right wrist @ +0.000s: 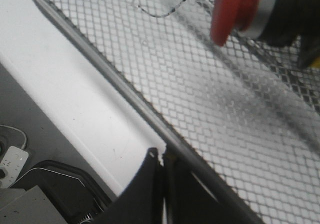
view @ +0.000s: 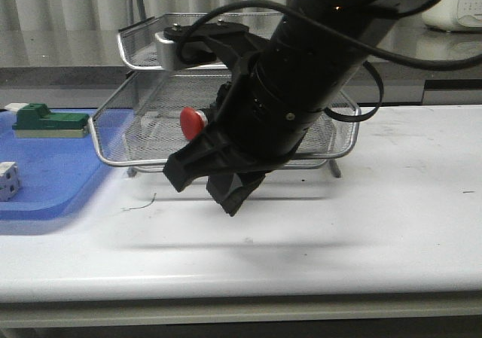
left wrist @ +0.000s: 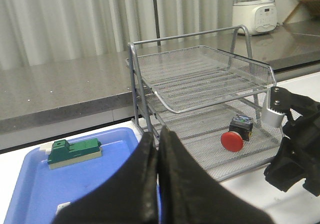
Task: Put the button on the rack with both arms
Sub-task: 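Push the tier back into the rack with the right gripper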
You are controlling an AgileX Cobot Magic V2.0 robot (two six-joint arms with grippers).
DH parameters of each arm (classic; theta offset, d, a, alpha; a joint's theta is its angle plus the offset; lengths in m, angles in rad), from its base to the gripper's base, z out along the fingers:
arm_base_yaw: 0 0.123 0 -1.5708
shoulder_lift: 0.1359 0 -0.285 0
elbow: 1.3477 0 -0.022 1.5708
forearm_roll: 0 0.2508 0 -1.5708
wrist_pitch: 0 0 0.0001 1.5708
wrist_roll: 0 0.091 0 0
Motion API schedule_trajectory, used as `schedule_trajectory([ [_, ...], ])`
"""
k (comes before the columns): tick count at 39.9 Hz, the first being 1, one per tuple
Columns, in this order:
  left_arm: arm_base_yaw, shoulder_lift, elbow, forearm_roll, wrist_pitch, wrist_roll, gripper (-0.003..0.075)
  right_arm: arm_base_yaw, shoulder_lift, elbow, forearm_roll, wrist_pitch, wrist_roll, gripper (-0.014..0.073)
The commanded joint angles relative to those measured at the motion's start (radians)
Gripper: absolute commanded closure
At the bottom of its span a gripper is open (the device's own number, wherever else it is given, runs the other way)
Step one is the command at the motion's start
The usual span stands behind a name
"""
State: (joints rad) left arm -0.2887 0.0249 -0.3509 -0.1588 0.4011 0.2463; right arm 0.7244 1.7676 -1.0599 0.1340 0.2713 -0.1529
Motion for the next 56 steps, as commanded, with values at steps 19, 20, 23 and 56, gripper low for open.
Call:
schedule_trajectory([
  [19,0.001,0.013,-0.026,-0.013,-0.082,-0.01,0.0739,-0.096,0.053,-0.229,-0.026,-0.048,-0.004,0.0654],
  [20,0.001,0.013,-0.026,-0.013,-0.082,-0.01,0.0739,-0.099,0.058,-0.237,-0.026,-0.047,-0.004,0.0654],
  [23,0.001,0.013,-0.026,-0.013,-0.082,-0.01,0.0739,-0.106,0.071,-0.26,-0.026,-0.041,-0.004,0.0654],
  [56,0.001,0.013,-0.026,-0.013,-0.082,-0.01,0.0739,-0.346,-0.367,-0.273,0.02,0.614,0.005,0.0654],
])
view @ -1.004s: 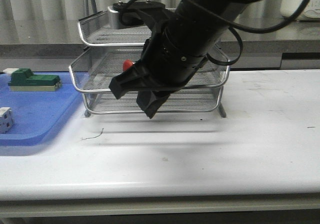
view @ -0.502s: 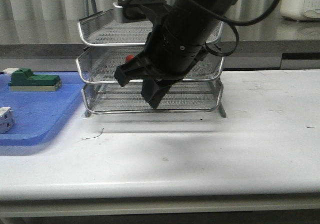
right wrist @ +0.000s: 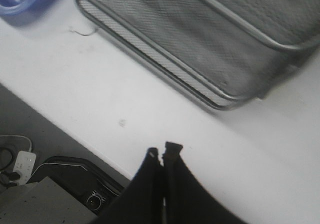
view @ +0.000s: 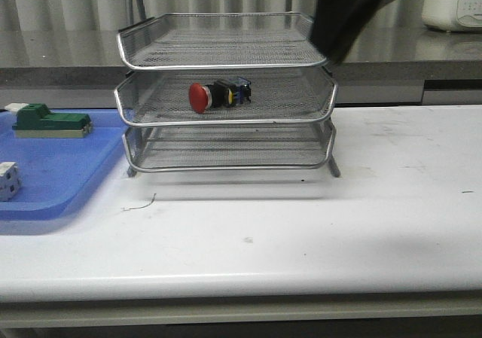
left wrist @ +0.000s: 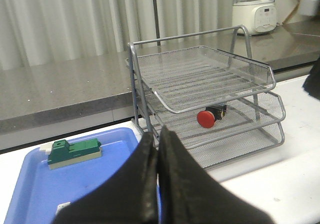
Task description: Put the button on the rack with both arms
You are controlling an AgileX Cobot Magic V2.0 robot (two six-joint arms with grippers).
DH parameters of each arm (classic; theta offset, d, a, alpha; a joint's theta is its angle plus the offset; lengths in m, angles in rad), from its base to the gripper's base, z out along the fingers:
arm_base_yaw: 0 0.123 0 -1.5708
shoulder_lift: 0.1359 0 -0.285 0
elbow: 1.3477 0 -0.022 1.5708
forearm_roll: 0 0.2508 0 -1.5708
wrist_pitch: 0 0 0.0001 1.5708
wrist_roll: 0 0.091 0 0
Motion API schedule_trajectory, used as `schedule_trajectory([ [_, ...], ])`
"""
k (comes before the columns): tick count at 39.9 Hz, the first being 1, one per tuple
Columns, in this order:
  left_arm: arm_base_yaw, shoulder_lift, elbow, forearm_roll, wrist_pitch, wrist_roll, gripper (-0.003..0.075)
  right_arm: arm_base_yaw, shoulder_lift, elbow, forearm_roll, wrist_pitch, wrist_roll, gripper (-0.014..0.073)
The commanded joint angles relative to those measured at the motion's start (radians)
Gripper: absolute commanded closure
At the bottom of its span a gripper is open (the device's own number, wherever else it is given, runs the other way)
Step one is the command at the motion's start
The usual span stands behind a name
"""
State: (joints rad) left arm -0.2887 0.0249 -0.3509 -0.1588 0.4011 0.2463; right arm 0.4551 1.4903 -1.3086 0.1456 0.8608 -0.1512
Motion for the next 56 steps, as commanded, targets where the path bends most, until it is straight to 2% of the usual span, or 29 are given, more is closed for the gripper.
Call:
schedule_trajectory([
  [1,0.001,0.013,-0.026,-0.013,-0.082,-0.01,0.0739,-0.116,-0.111,-0.012,0.008,0.034,0.004,0.0654],
  [6,0.001,0.013,-0.026,-0.013,-0.082,-0.01,0.0739,-0.235,-0.225,0.076,0.008,-0.001,0.005,0.0654],
  [11,0.001,0.013,-0.026,-0.013,-0.082,-0.01,0.0739,-0.292,-0.364,0.232,0.01,-0.102,0.022,0.0654],
  [26,0.001,0.013,-0.026,-0.013,-0.082,-0.01,0.0739,-0.296,-0.84,0.723,0.01,-0.372,0.022,0.0654],
  [31,0.001,0.013,-0.026,-0.013,-0.082,-0.01,0.0739,-0.296,-1.005,0.836,0.01,-0.454,0.022,0.0654],
  [41,0.001,0.013,-0.026,-0.013,-0.082,-0.01,0.0739,-0.296,-1.209,0.923,0.01,-0.511,0.022,0.0654],
  [56,0.001,0.013,-0.026,-0.013,-0.082,-0.01,0.0739,-0.296,-1.221,0.923,0.01,-0.509,0.022,0.0654],
])
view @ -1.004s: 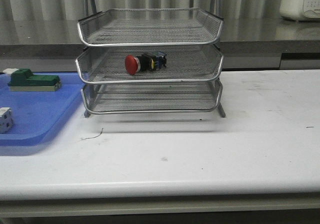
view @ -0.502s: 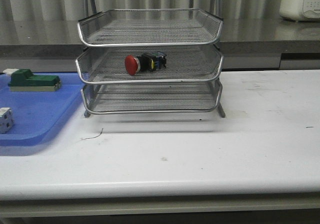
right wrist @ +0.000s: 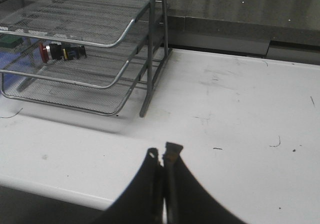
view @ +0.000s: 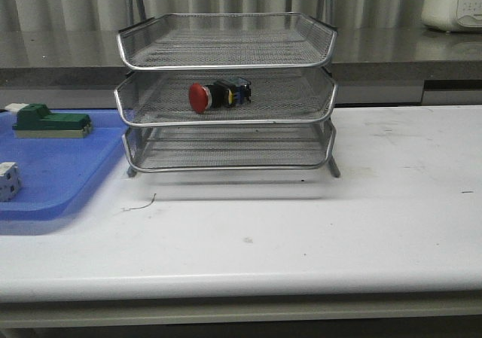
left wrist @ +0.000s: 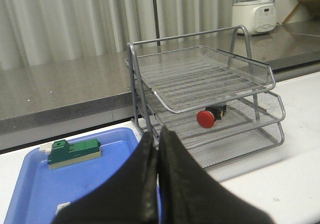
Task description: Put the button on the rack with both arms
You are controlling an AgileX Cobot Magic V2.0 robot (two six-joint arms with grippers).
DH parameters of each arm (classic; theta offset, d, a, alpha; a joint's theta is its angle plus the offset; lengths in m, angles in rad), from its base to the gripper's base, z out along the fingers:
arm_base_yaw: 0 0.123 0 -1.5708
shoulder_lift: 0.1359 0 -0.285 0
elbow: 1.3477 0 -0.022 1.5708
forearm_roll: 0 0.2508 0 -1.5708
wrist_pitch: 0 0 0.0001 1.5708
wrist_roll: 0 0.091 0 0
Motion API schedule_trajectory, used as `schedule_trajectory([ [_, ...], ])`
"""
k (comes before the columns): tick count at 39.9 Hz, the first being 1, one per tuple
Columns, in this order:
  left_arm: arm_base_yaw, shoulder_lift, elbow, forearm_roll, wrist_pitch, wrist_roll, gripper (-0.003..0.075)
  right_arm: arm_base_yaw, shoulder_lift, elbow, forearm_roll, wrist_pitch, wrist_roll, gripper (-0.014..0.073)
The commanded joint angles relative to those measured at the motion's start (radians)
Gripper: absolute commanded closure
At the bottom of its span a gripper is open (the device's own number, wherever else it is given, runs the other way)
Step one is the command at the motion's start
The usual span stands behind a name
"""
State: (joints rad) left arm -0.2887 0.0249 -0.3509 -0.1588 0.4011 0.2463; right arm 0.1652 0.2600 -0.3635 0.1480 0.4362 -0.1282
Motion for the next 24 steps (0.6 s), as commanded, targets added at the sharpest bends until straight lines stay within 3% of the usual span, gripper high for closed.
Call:
schedule_trajectory([
  [1,0.001,0.013,-0.026,-0.013,-0.082,-0.01,0.0739,-0.006,0.009,-0.022,0.008,-0.085,-0.001,0.0654],
  [24,0.002,0.013,-0.018,-0.003,-0.093,-0.01,0.0739,-0.006,0.009,-0.022,0.008,-0.085,-0.001,0.0654],
])
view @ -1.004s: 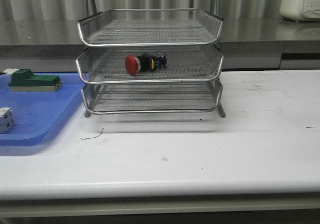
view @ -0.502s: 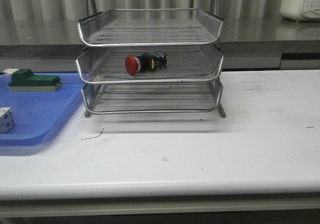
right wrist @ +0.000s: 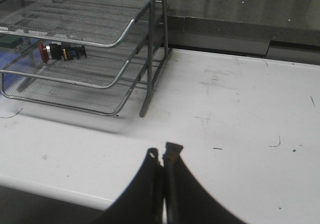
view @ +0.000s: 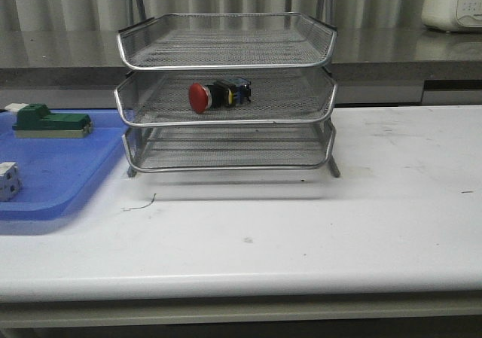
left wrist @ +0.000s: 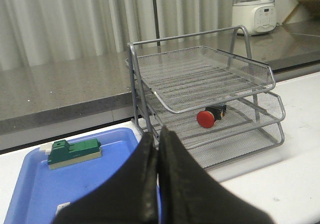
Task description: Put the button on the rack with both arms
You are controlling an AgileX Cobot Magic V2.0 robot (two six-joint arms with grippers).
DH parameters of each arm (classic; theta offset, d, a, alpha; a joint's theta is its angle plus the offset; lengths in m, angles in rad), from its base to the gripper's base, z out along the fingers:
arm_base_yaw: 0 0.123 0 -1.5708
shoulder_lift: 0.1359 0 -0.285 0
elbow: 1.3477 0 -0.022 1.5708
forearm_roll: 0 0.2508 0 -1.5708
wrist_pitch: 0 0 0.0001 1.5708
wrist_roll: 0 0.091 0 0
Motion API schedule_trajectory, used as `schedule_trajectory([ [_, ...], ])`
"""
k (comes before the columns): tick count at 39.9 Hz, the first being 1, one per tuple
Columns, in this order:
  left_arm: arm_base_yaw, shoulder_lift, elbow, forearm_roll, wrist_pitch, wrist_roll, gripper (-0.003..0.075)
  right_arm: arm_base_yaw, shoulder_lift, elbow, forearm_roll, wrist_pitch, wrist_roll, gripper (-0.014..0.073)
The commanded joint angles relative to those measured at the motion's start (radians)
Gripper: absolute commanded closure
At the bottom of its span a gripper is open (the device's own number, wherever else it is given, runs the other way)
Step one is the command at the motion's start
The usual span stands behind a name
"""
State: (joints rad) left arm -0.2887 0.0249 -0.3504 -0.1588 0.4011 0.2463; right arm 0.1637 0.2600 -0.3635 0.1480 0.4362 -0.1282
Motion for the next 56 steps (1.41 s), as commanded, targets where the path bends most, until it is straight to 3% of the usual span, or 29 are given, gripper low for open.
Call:
schedule_trajectory([
  [1,0.008,0.011,-0.012,0.009,-0.093,-0.012,0.0739,-0.005,0.009,-0.022,0.008,-0.085,-0.001,0.0654],
  [7,0.099,-0.024,0.08,0.092,-0.151,-0.168,0.0739,-0.005,0.009,-0.022,0.008,-0.085,-0.001,0.0654],
  [18,0.229,-0.054,0.284,0.092,-0.295,-0.192,0.0739,-0.005,0.009,-0.022,0.008,-0.084,-0.001,0.0654],
  [25,0.235,-0.054,0.368,0.092,-0.338,-0.192,0.0739,-0.005,0.009,-0.022,0.008,-0.084,-0.001,0.0654],
  [56,0.235,-0.054,0.366,0.092,-0.312,-0.192,0.0739,-0.005,0.009,-0.022,0.008,-0.084,-0.001,0.0654],
])
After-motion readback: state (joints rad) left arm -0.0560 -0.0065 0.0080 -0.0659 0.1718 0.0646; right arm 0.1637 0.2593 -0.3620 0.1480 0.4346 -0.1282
